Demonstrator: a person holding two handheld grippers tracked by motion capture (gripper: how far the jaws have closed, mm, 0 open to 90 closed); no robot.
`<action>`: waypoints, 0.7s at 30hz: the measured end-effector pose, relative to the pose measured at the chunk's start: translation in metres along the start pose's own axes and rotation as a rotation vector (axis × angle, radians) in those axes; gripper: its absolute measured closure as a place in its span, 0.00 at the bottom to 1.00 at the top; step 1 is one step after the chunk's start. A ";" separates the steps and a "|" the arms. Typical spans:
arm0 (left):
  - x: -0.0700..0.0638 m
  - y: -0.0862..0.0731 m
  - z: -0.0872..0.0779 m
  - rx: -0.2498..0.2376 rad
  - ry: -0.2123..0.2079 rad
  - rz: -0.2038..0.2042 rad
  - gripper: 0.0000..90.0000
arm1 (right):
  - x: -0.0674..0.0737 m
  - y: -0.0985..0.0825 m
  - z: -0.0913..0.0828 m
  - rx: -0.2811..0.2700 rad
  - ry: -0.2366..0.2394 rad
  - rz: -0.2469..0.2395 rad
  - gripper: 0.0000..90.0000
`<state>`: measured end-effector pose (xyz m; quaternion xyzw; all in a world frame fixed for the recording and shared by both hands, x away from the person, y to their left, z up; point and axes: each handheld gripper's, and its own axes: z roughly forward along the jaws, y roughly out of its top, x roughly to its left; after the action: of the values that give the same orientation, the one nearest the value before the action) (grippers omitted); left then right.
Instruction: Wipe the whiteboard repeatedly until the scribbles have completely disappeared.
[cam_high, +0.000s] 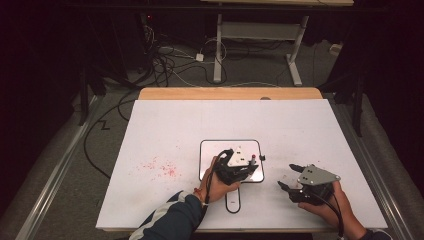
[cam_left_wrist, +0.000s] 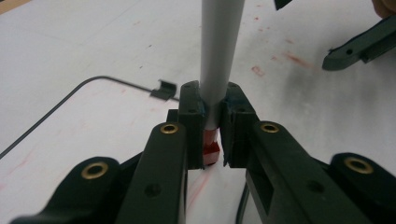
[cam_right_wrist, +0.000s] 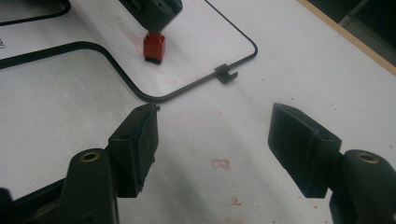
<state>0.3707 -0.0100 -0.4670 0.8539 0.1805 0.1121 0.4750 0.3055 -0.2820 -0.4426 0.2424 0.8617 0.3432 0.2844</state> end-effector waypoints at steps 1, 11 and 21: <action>0.004 -0.002 -0.003 0.001 0.000 -0.011 0.88 | 0.000 0.000 0.000 -0.001 0.001 -0.002 0.38; 0.004 -0.009 -0.007 -0.023 -0.050 -0.078 0.88 | 0.002 0.001 0.002 0.005 0.006 -0.004 0.38; -0.003 -0.005 -0.010 0.023 -0.001 -0.023 0.88 | 0.001 0.001 0.002 0.003 0.007 -0.004 0.38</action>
<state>0.3631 -0.0012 -0.4660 0.8572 0.1915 0.1041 0.4666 0.3058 -0.2800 -0.4437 0.2401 0.8636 0.3423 0.2819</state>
